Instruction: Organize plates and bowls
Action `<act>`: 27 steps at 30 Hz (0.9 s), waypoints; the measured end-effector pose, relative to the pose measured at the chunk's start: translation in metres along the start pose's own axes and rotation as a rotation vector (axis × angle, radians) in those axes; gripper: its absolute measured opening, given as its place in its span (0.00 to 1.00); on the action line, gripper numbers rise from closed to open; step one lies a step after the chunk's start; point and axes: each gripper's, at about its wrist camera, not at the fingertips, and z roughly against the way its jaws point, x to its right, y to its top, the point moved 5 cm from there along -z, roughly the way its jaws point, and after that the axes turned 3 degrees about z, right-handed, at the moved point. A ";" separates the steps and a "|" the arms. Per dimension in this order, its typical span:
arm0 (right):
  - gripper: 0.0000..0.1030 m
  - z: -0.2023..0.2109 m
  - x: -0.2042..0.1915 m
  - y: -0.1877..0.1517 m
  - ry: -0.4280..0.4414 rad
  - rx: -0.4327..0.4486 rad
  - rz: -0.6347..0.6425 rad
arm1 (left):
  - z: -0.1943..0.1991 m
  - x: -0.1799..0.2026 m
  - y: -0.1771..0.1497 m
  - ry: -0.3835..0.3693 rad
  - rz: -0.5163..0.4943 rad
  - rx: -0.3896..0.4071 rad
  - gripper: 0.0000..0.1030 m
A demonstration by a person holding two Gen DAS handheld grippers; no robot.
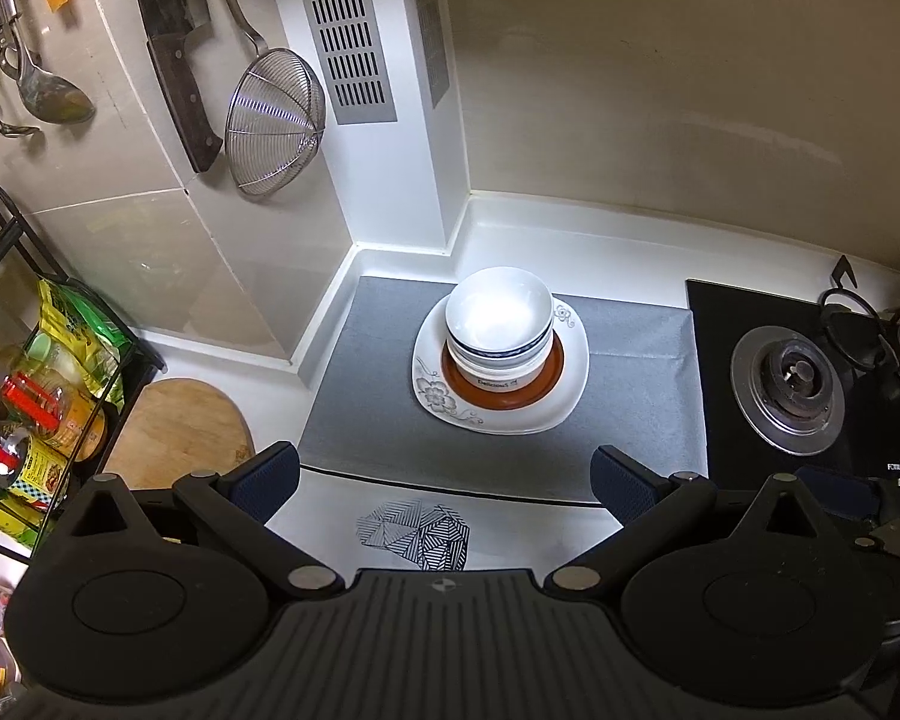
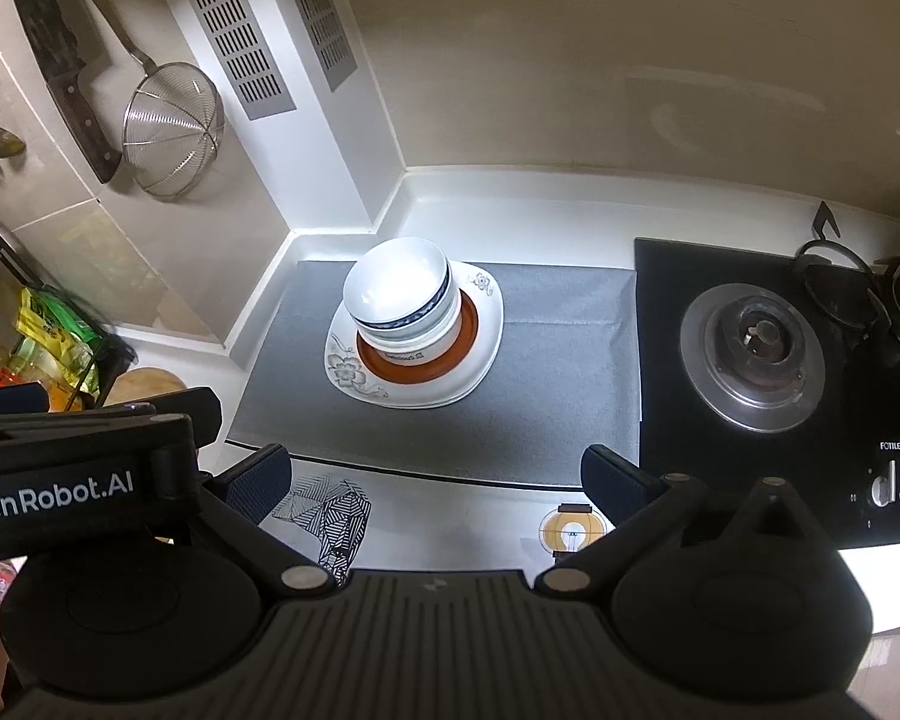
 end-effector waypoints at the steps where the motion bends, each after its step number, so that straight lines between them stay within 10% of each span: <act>1: 1.00 -0.001 0.001 0.000 0.001 -0.002 -0.002 | 0.000 0.001 0.000 0.000 -0.001 -0.002 1.00; 27: 1.00 -0.002 0.014 0.001 0.003 -0.009 -0.040 | -0.003 0.013 0.004 -0.006 -0.027 -0.002 1.00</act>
